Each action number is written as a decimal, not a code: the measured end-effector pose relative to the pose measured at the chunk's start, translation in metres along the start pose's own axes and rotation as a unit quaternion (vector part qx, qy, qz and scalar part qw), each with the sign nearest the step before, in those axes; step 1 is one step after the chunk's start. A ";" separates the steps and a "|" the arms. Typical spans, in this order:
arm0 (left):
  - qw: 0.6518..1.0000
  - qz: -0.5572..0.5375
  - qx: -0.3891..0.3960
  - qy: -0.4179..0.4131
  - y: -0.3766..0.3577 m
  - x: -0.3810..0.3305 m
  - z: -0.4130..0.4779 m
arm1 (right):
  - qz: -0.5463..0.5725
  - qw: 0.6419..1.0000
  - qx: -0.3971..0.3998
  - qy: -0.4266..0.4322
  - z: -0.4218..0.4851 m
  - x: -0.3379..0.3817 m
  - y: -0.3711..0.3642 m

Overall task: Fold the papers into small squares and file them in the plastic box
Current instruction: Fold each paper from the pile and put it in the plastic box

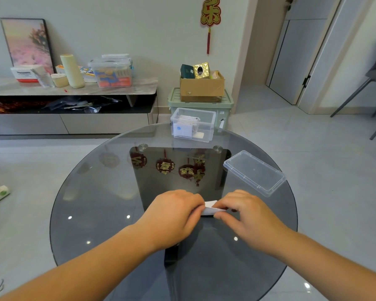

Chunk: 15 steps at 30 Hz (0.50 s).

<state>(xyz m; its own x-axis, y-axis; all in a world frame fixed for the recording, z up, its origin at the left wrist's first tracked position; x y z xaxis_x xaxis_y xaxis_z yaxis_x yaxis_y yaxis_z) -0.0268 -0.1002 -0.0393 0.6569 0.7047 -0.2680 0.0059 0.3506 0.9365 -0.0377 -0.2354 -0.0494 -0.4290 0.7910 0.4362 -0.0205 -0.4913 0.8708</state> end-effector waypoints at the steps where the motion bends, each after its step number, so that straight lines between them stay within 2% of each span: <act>1: 1.000 -0.007 -0.005 0.012 0.000 0.002 0.000 | 0.021 1.000 0.003 -0.020 0.001 -0.003 -0.001; 4: 0.997 -0.043 -0.019 0.058 0.000 0.007 0.002 | 0.069 0.995 0.022 -0.073 0.004 -0.012 -0.005; 9: 0.977 -0.148 0.001 0.151 -0.008 0.020 0.005 | 0.102 0.981 0.040 -0.159 0.012 -0.026 -0.008; 12: 0.971 -0.146 0.017 0.187 -0.014 0.025 0.009 | 0.062 0.981 0.062 -0.173 0.018 -0.023 -0.007; 15: 0.976 -0.096 0.039 0.193 -0.019 0.021 0.013 | -0.004 0.979 0.084 -0.187 0.021 -0.021 -0.004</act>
<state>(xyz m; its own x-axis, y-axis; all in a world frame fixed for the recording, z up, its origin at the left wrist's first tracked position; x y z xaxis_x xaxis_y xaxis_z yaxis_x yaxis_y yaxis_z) -0.0026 -0.0999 -0.0594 0.3048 0.8159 -0.4913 0.1681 0.4616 0.8710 -0.0095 -0.2423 -0.0570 -0.0678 0.8886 0.4537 0.1395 -0.4418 0.8862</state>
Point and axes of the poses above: each hand's wrist, its own z-axis towards the middle knuckle, its own y-axis out of the back of the hand, x = y × z, the point moved 9 cm from there along z, towards the middle knuckle
